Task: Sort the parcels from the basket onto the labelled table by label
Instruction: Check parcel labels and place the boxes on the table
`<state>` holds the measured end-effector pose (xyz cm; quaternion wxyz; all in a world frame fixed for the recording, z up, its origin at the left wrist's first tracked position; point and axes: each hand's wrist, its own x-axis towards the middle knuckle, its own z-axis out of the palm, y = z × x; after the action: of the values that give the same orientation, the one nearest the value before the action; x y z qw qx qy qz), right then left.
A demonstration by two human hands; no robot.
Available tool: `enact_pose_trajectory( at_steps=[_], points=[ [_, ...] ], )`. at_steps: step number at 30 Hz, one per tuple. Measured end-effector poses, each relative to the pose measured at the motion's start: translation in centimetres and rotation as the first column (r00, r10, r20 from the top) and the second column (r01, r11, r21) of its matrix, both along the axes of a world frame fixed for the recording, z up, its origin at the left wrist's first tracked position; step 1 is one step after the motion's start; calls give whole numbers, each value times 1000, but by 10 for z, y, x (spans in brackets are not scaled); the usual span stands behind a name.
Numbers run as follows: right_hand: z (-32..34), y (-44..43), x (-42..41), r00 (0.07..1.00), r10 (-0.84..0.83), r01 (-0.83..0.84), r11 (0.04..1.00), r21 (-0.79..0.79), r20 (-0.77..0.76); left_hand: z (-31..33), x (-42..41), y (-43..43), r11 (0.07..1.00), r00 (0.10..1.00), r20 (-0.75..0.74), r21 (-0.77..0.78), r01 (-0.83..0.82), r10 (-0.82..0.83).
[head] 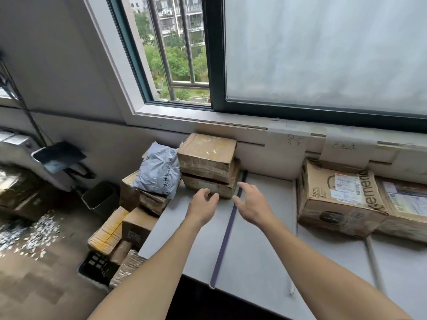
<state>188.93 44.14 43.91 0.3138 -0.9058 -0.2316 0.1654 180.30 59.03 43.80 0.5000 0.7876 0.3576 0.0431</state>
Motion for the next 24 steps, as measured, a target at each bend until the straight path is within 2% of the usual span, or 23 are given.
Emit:
enact_pose_trajectory(
  at_steps=[6, 11, 16, 19, 24],
  points=[
    [-2, 35, 26, 997, -19, 22, 999, 38, -72, 3, 26, 54, 999, 999, -15, 31, -36, 37],
    [-3, 67, 49, 976, -128, 140, 988, 60, -175, 1, 60, 104, 999, 999, 11, -18, -38, 38],
    [-5, 108, 72, 904, -289, 334, 937, 99, -315, -5, 99, 167, 994, 998, 63, -105, -7, 14],
    [-30, 125, 95, 863, -351, 421, 897, 133, -363, -25, 122, 206, 987, 997, 80, -161, 4, 9],
    [-9, 147, 91, 781, -432, 548, 820, 164, -450, -13, 131, 220, 964, 997, 64, -261, 59, -43]
  ],
)
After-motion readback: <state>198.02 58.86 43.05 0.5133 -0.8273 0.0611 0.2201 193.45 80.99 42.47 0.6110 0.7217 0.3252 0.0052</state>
